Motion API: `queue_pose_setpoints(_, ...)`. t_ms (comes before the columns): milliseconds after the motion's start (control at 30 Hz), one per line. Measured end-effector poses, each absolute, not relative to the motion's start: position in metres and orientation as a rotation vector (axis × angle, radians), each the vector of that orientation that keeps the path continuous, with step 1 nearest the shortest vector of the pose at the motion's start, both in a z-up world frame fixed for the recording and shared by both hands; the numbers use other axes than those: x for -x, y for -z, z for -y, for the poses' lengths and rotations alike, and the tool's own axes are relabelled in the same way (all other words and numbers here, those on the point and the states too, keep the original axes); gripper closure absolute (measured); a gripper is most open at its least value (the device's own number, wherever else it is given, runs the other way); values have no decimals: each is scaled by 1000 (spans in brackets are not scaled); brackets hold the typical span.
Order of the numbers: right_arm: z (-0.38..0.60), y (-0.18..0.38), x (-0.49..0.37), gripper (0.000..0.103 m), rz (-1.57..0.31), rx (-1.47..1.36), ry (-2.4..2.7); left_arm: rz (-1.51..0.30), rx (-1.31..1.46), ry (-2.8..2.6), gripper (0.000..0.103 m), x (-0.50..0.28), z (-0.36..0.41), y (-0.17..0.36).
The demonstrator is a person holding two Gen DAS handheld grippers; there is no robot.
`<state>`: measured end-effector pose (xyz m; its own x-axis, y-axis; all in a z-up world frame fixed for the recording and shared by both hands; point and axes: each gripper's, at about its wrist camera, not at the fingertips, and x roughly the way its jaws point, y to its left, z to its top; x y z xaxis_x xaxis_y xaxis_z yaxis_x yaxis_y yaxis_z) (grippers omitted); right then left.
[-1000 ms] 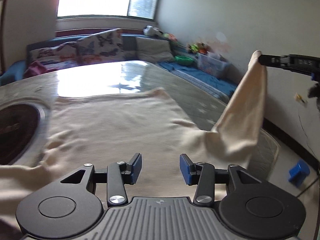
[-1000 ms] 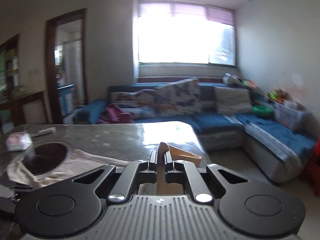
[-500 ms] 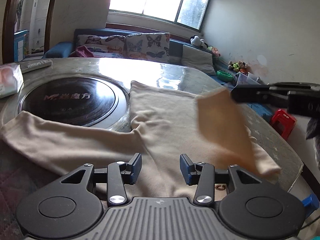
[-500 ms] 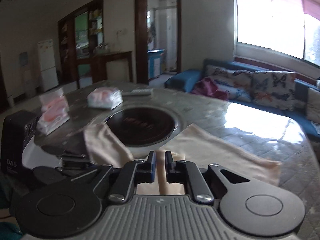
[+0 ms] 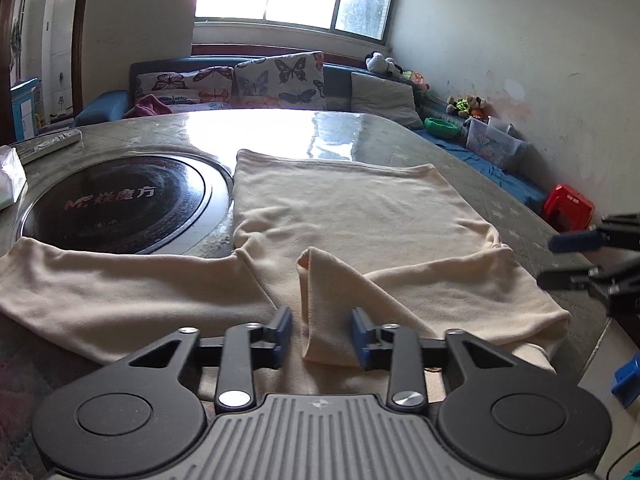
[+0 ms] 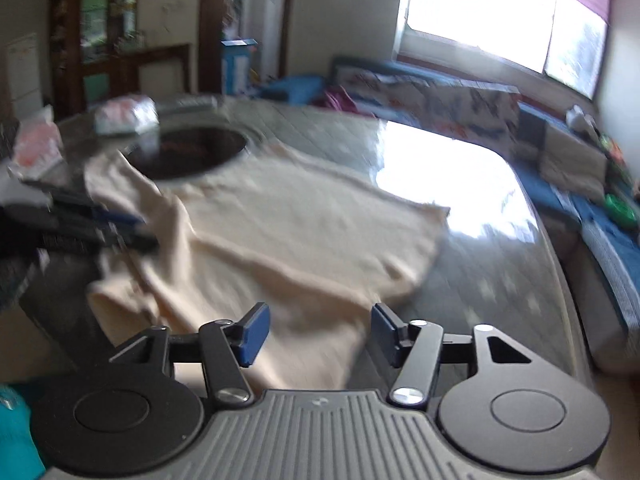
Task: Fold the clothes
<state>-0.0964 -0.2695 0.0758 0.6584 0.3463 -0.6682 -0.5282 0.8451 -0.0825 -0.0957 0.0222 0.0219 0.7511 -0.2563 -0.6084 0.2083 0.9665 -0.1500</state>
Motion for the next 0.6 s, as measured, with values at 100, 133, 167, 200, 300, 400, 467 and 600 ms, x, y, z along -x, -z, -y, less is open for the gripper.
queue_pose_setpoints(100, 282, -64, 101, 44, -716, 255, -477, -646, 69, 247, 98, 98, -21, -31)
queue_pose_setpoints(133, 287, -62, 100, 44, -716, 239, -475, -634, 68, 244, 99, 99, -21, -35)
queue_pose_setpoints(167, 289, -61, 99, 44, -716, 227, -473, -618, 65, 242, 100, 100, -21, -40)
queue_pose_setpoints(200, 290, -58, 97, 44, -722, 221, -470, -601, 57, 239, 100, 102, -21, -45)
queue_pose_setpoints(300, 290, -51, 93, 44, -743, 220, -467, -602, 30, 227, 100, 108, -26, -49)
queue_pose_setpoints(400, 291, -56, 92, 44, -731, 224, -474, -645, 7, 214, 98, 108, -33, -42)
queue_pose_setpoints(467, 291, -61, 89, 44, -713, 224, -475, -658, 7, 207, 97, 108, -35, -41)
queue_pose_setpoints(600, 284, -70, 78, 48, -682, 214, -491, -637, 43, 232, 97, 104, -33, -49)
